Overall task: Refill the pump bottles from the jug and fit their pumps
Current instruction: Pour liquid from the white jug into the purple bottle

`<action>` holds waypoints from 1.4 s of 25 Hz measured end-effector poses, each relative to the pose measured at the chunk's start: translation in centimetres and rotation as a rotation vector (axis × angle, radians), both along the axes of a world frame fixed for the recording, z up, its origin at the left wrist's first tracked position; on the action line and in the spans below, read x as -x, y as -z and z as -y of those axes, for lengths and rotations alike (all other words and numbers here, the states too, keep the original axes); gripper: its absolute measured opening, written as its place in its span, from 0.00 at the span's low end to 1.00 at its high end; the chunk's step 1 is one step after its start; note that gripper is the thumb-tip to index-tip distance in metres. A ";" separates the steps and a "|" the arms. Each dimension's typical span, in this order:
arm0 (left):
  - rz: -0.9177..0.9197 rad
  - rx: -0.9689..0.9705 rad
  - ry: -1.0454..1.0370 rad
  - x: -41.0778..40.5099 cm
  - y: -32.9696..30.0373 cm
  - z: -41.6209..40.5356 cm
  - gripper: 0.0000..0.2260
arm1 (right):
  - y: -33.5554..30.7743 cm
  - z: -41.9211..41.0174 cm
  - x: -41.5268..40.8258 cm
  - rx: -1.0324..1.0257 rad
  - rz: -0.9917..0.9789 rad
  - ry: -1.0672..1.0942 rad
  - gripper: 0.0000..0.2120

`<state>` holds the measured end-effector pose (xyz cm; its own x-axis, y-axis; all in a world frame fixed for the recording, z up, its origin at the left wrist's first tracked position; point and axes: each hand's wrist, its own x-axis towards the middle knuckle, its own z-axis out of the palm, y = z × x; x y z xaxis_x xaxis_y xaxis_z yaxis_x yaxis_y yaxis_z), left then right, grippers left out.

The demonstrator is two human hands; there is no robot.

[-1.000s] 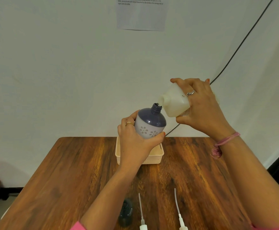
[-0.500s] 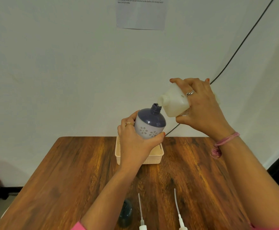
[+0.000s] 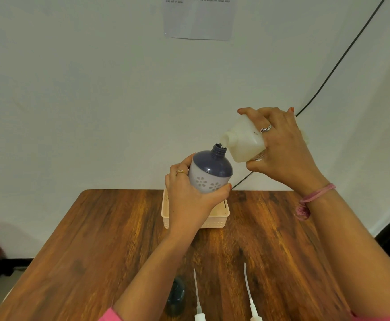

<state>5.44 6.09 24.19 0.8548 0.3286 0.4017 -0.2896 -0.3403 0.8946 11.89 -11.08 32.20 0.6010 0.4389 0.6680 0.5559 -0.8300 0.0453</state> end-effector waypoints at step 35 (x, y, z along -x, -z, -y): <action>-0.020 0.121 0.061 -0.3 -0.2 0.3 0.37 | -0.1 0.1 -0.3 -0.010 0.052 -0.011 0.46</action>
